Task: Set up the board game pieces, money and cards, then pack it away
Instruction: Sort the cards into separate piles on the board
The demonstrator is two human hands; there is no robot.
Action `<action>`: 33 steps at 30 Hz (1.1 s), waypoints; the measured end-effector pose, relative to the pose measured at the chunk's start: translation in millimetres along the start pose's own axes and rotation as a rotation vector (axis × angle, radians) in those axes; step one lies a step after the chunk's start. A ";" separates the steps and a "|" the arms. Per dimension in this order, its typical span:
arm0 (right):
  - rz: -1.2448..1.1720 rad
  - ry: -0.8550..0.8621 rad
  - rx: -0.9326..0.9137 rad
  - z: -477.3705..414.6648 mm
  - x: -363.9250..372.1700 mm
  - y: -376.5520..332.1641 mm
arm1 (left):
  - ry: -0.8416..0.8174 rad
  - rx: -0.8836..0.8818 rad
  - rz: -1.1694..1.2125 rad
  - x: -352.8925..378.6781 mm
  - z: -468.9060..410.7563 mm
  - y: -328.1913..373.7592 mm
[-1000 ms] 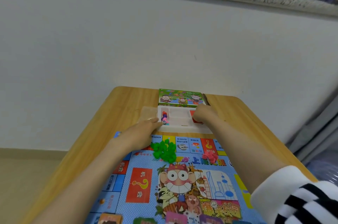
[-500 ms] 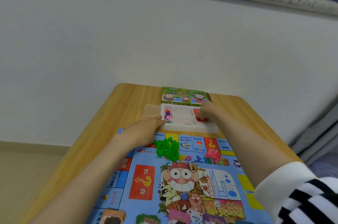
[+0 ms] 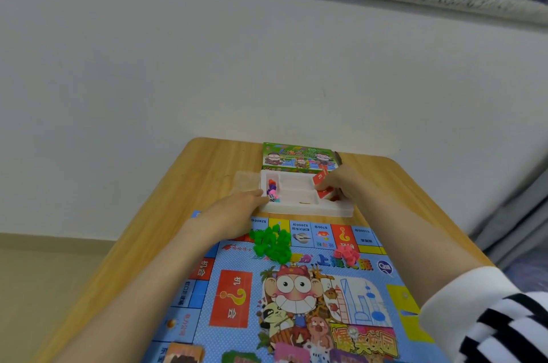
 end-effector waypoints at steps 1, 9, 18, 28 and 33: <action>-0.019 0.026 -0.029 0.7 0.4 0.3 | -0.003 0.002 -0.002 -0.1 0.1 0.1; -0.467 0.062 0.001 2.3 -14.5 19.8 | 0.035 0.017 -0.030 -4.1 4.3 3.7; -0.854 -0.384 -0.163 86.7 -15.2 -11.7 | 0.315 -0.069 1.052 -44.7 15.7 24.1; -0.434 -0.220 -0.576 144.4 -5.1 -46.1 | 0.141 0.022 2.146 -46.1 20.3 55.3; -0.209 0.100 -0.480 73.3 -29.7 -19.0 | 0.285 -0.148 2.345 -46.8 22.4 34.0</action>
Point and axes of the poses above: each hand's wrist, its own z-axis away from the middle knuckle, its own x-axis out of the palm, y = z × x, the point moved 4 cm from there along -z, towards the middle knuckle, and after that the axes turned 6 degrees about -z, right-handed, at the moved point
